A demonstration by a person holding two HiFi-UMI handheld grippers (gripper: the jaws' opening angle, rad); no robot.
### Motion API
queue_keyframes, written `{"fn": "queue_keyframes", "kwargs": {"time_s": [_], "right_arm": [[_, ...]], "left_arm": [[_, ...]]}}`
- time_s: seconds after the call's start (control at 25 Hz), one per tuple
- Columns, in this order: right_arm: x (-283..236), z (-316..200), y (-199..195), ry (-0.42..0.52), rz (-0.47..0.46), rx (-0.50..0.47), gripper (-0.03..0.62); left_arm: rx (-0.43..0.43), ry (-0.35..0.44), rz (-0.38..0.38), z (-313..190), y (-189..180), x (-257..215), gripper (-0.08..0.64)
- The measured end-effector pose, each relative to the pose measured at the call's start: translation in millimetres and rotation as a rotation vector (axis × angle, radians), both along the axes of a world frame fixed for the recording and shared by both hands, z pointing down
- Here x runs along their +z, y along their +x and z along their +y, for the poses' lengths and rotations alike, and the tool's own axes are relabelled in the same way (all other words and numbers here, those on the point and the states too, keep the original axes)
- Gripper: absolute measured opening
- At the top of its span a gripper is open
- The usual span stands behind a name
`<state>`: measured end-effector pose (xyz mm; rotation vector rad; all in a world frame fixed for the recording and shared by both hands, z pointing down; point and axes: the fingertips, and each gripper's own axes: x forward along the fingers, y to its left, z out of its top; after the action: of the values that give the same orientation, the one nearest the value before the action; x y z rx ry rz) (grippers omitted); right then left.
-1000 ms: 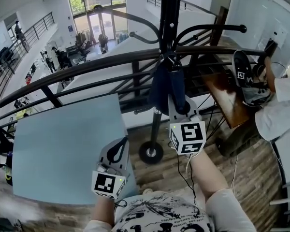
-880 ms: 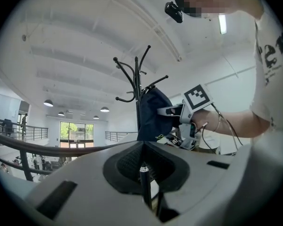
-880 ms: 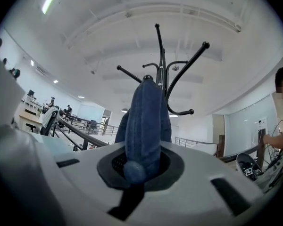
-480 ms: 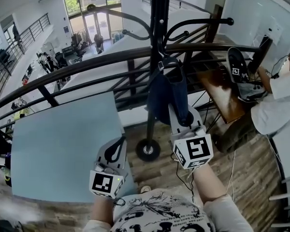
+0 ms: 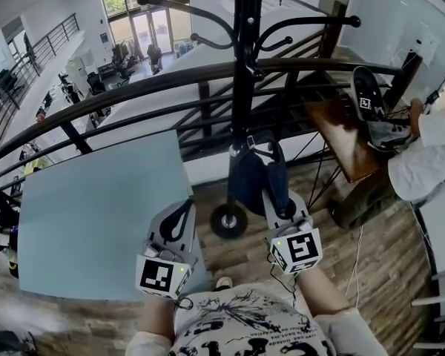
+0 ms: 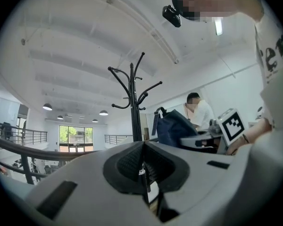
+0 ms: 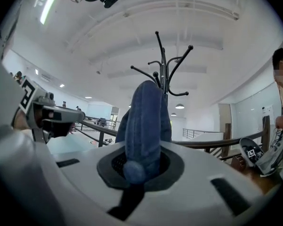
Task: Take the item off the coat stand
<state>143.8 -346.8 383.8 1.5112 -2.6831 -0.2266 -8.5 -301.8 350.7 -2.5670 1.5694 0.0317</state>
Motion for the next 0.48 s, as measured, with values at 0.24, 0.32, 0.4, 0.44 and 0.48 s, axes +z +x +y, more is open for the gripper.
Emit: {"fn": "queue_keyframes", "kwargs": {"time_s": [0.24,0.32,0.4,0.44,0.48], "right_arm": [[26,19,4,-0.050,-0.041,0.042,-0.002],[24,24,1,-0.041,-0.046,0.049,-0.002],[20,27,-2,-0.030,-0.034,0.045,-0.002],[17,28,-4,-0.025,-0.029,0.041,-0.002],[15,28,-6,-0.021,-0.027,0.037,-0.002]], "left_arm": [[-0.012,-0.008,0.003,6,-14,4,0.005],[-0.017,-0.008,0.007,9,-20,3,0.005],[-0.017,-0.003,0.007,11,-22,0,0.005],[-0.016,0.000,0.007,12,-23,-1,0.005],[-0.017,0.001,0.008,12,-23,-2,0.005]]}}
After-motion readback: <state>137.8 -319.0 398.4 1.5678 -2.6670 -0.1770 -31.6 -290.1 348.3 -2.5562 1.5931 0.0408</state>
